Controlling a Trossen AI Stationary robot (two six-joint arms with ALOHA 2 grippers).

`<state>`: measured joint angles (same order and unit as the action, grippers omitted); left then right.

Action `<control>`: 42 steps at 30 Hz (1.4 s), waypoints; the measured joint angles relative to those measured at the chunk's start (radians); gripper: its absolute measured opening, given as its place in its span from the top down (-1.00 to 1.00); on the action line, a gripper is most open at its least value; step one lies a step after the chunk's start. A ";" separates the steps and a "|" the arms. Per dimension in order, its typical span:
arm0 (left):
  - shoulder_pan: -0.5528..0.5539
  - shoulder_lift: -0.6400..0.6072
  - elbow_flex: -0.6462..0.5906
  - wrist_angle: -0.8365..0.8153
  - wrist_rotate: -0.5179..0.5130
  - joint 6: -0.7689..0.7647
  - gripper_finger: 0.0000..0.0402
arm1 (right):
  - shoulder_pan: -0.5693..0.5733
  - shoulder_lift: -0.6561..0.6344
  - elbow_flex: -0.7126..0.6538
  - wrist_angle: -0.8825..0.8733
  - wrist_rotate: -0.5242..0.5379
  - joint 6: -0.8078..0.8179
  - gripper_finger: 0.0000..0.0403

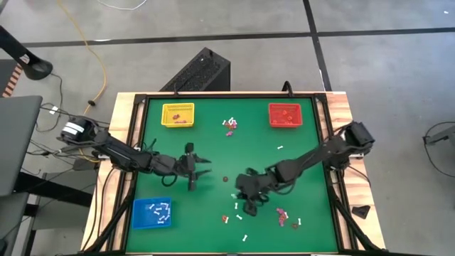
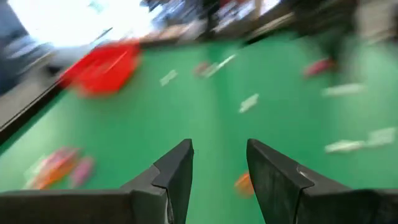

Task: Sort Halloween decoration
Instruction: Put the white bone toy into the blue bin

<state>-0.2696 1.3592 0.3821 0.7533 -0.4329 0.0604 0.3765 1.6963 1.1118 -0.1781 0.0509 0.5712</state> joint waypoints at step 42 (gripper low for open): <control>-0.105 -0.423 -0.027 -0.628 -0.173 -0.284 0.30 | -0.124 0.551 0.634 -0.103 -0.243 -1.092 0.58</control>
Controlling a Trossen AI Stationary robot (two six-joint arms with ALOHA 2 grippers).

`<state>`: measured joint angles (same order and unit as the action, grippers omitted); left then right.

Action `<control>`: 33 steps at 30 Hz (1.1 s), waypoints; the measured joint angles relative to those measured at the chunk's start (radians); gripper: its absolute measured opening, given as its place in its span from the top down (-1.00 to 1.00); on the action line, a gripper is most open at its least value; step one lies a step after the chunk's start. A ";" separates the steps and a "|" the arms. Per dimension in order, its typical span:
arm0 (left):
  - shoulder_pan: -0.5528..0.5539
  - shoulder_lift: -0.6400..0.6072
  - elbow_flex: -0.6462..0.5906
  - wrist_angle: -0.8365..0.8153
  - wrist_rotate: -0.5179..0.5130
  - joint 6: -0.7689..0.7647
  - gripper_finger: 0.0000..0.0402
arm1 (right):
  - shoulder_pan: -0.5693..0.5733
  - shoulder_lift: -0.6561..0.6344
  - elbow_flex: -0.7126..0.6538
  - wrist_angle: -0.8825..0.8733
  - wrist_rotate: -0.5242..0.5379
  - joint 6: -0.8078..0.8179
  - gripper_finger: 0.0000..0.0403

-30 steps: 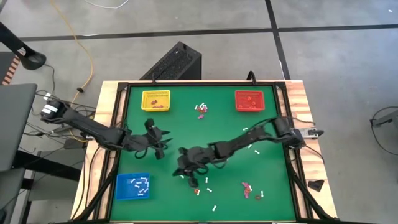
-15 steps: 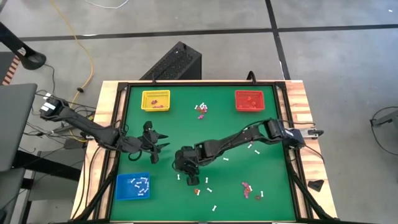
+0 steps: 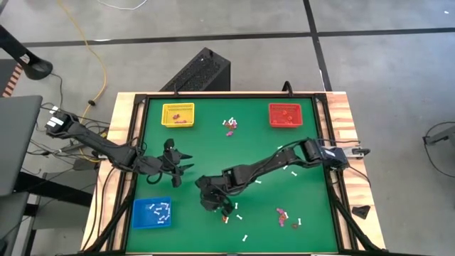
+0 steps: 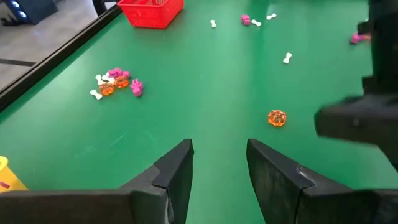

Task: Sort Halloween decoration
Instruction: Put the white bone toy into the blue bin

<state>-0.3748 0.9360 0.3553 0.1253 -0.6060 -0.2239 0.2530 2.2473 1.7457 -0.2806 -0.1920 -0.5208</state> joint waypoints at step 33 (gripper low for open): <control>0.000 0.000 0.001 -0.036 0.002 -0.006 0.30 | -0.041 0.066 -0.002 0.052 -0.072 -0.006 0.12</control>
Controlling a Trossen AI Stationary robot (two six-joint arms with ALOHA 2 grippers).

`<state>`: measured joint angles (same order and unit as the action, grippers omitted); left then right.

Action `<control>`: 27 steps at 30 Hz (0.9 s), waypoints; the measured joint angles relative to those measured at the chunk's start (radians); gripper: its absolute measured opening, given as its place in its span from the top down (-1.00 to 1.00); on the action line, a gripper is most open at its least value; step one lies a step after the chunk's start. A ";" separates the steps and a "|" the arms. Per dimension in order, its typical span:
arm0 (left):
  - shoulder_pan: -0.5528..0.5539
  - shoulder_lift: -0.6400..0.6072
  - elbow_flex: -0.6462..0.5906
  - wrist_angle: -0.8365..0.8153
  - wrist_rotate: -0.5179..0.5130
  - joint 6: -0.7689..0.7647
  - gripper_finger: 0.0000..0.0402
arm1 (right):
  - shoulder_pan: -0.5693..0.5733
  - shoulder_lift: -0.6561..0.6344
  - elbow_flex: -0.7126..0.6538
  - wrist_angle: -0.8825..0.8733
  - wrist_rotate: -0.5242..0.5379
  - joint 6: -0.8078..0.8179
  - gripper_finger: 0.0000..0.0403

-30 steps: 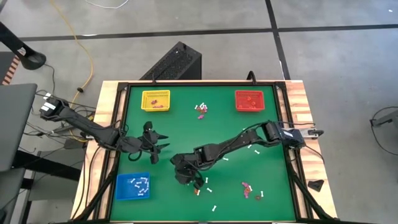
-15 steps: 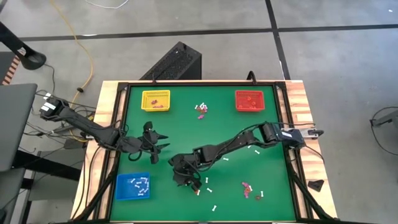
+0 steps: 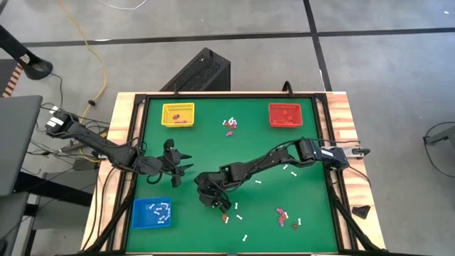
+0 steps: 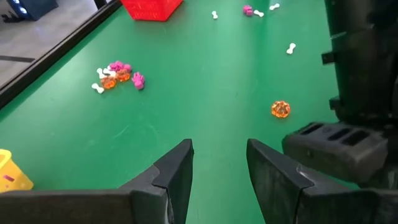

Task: Sort Halloween decoration
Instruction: Put the white bone toy into the blue bin

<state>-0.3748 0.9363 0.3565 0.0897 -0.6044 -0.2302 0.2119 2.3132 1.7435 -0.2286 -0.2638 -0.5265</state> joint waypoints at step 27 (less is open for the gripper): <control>0.000 0.000 0.000 -0.002 0.006 -0.010 0.29 | -0.002 -0.007 -0.075 0.056 -0.001 0.134 0.88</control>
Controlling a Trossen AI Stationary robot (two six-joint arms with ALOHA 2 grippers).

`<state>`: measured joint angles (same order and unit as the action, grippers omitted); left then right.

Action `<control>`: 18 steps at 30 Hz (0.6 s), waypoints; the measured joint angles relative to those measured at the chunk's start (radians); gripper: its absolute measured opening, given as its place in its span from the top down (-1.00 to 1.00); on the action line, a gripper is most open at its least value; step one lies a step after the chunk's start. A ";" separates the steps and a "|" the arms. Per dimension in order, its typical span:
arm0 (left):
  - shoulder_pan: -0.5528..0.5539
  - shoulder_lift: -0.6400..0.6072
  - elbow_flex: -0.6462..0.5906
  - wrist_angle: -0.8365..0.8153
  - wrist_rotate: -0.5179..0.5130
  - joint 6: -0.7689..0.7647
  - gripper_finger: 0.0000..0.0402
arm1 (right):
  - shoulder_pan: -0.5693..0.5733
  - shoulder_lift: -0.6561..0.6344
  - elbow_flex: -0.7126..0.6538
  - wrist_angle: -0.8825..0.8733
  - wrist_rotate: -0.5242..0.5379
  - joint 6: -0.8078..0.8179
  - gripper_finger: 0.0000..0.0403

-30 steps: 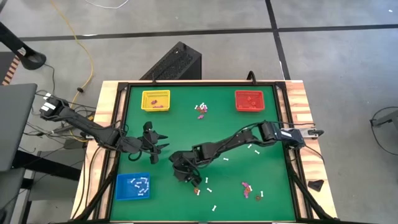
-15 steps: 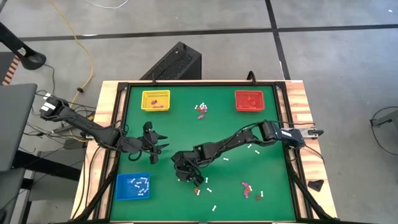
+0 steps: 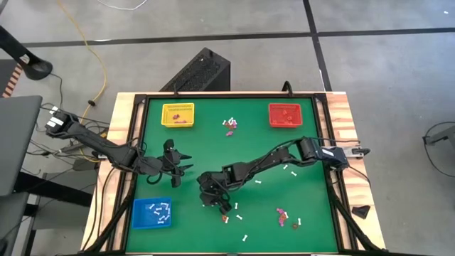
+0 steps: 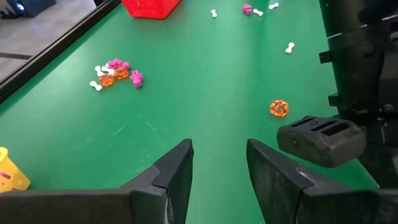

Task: Sort Halloween decoration
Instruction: Put the white bone toy into the blue bin

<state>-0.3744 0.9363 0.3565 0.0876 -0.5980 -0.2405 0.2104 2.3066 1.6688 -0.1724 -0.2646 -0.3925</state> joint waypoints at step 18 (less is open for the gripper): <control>0.000 0.000 0.000 -0.001 0.000 0.000 0.30 | 0.011 0.008 0.135 0.056 0.009 0.000 0.89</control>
<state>-0.3744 0.9363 0.3565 0.0868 -0.5980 -0.2402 0.2211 2.3146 1.8034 -0.1162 -0.2559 -0.3923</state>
